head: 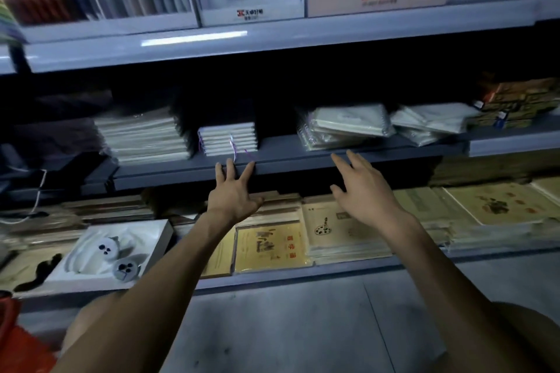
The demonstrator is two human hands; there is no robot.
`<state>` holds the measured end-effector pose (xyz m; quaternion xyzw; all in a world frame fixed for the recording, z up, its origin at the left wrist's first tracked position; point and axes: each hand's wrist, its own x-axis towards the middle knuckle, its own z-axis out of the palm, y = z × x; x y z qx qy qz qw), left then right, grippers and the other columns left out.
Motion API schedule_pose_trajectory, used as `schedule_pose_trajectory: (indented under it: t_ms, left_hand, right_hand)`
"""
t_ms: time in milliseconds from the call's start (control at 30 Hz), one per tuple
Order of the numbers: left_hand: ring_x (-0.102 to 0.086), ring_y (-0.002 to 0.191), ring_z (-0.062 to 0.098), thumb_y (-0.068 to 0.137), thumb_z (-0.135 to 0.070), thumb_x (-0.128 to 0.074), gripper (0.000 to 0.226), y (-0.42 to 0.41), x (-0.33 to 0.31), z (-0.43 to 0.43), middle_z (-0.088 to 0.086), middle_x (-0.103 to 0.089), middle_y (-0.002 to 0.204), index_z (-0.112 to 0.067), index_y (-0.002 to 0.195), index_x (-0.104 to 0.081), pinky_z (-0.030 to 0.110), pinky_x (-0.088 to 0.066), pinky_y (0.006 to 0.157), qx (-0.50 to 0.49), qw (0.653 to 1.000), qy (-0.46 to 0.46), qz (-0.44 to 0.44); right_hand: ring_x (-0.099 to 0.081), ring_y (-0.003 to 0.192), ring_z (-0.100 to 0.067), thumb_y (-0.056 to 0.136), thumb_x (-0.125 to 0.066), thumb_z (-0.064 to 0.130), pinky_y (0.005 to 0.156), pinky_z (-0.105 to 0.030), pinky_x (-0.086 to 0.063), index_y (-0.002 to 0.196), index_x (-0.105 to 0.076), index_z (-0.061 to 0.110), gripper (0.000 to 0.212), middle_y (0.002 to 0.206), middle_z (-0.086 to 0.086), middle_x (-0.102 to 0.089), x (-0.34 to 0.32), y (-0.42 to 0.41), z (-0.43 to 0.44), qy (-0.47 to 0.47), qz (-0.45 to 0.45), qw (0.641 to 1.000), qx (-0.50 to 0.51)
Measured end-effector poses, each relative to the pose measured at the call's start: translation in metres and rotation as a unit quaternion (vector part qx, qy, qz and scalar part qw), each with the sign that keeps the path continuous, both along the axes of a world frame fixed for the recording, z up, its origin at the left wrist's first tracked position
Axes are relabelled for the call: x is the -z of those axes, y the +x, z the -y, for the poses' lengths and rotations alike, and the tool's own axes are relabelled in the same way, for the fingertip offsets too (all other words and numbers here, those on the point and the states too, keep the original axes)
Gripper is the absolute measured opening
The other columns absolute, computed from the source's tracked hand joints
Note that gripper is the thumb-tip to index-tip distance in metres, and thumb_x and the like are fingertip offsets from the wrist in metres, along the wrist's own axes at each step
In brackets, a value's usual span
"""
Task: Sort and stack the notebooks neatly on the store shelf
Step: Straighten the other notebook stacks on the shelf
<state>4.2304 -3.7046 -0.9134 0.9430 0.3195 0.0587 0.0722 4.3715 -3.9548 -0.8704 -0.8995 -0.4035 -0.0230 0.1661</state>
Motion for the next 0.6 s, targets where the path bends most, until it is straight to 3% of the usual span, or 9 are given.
schedule_pose_trajectory:
  t_ms: [133,200,300,367,433,600]
  left_hand:
    - [0.014,0.160,0.041,0.094,-0.061,-0.062,0.097,0.001,-0.003,0.002,0.011,0.012,0.175,-0.041,0.166,-0.001,0.056,-0.046,0.110,-0.008,1.000,0.007,-0.019]
    - [0.012,0.160,0.042,0.094,-0.062,-0.061,0.095,0.002,-0.004,0.003,0.012,0.010,0.175,-0.041,0.166,-0.002,0.056,-0.047,0.109,-0.010,1.000,0.012,-0.021]
    - [0.008,0.160,0.043,0.095,-0.062,-0.058,0.092,0.001,0.000,0.002,0.014,0.005,0.175,-0.039,0.166,-0.005,0.055,-0.050,0.106,-0.012,0.999,0.028,-0.014]
    - [0.009,0.161,0.042,0.097,-0.059,-0.058,0.088,-0.001,0.006,0.000,0.012,0.002,0.175,-0.037,0.167,-0.009,0.052,-0.053,0.103,-0.009,0.999,0.025,0.020]
    - [0.010,0.161,0.040,0.099,-0.055,-0.056,0.085,-0.004,0.012,-0.002,0.012,0.002,0.176,-0.035,0.167,-0.009,0.051,-0.052,0.105,0.000,0.999,0.024,0.039]
    - [0.006,0.160,0.045,0.103,-0.058,-0.047,0.082,-0.003,0.007,0.001,0.015,-0.006,0.175,-0.031,0.168,-0.006,0.056,-0.019,0.127,0.027,0.998,0.024,0.049]
  right_hand:
    - [-0.019,0.156,-0.028,0.104,-0.053,0.037,0.123,-0.045,-0.030,0.163,-0.021,0.022,0.069,0.169,-0.011,-0.020,-0.006,0.003,0.011,0.022,0.009,1.000,0.012]
    - [-0.036,0.148,-0.027,0.103,-0.054,0.034,0.114,-0.043,-0.041,0.159,-0.034,0.019,0.060,0.161,-0.010,-0.038,-0.008,0.005,0.012,0.064,0.021,0.997,0.031]
    - [-0.061,0.111,-0.022,0.101,-0.056,0.030,0.085,-0.037,-0.054,0.135,-0.061,0.018,0.036,0.122,-0.002,-0.063,-0.016,0.005,0.006,0.178,0.061,0.980,0.061]
    - [-0.061,0.088,-0.013,0.100,-0.058,0.029,0.074,-0.034,-0.053,0.115,-0.068,0.021,0.020,0.101,0.005,-0.061,-0.022,0.002,0.000,0.271,0.053,0.958,0.075]
    - [-0.058,0.080,-0.009,0.099,-0.060,0.027,0.071,-0.032,-0.052,0.105,-0.068,0.024,0.010,0.093,0.009,-0.059,-0.028,0.001,-0.007,0.318,0.055,0.943,0.083]
    - [-0.059,0.080,-0.011,0.098,-0.063,0.025,0.072,-0.034,-0.053,0.101,-0.068,0.025,0.006,0.093,0.007,-0.059,-0.037,0.002,-0.013,0.322,0.064,0.938,0.108]
